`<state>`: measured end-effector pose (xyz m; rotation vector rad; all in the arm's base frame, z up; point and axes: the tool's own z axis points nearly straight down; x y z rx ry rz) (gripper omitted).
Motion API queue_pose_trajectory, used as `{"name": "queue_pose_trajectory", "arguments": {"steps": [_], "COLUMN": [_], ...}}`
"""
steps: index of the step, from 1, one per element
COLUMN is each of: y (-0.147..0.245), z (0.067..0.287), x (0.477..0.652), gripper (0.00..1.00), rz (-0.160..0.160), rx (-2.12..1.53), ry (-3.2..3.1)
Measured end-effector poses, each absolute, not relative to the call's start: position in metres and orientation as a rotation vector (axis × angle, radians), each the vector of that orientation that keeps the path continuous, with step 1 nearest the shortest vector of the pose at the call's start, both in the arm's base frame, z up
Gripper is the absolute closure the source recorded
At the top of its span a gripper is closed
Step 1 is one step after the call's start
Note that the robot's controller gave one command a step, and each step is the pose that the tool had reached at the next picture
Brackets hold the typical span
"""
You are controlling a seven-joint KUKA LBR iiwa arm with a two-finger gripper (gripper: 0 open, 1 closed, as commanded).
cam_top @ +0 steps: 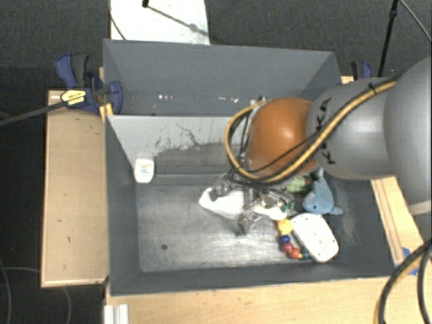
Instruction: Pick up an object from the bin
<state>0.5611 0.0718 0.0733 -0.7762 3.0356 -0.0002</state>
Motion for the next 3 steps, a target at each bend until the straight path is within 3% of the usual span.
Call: {"name": "queue_pose_trajectory", "arguments": {"steps": [1,2,3], "y": [0.073,0.073,0.066], "z": [0.076,0.076,0.127], "x": [0.586,0.586,0.572], "gripper": [1.00,1.00,1.00], "rz": [0.001,0.001,0.001], "rx": [-0.640,-0.638,-0.640], "ry": [3.066,3.066,3.072]}}
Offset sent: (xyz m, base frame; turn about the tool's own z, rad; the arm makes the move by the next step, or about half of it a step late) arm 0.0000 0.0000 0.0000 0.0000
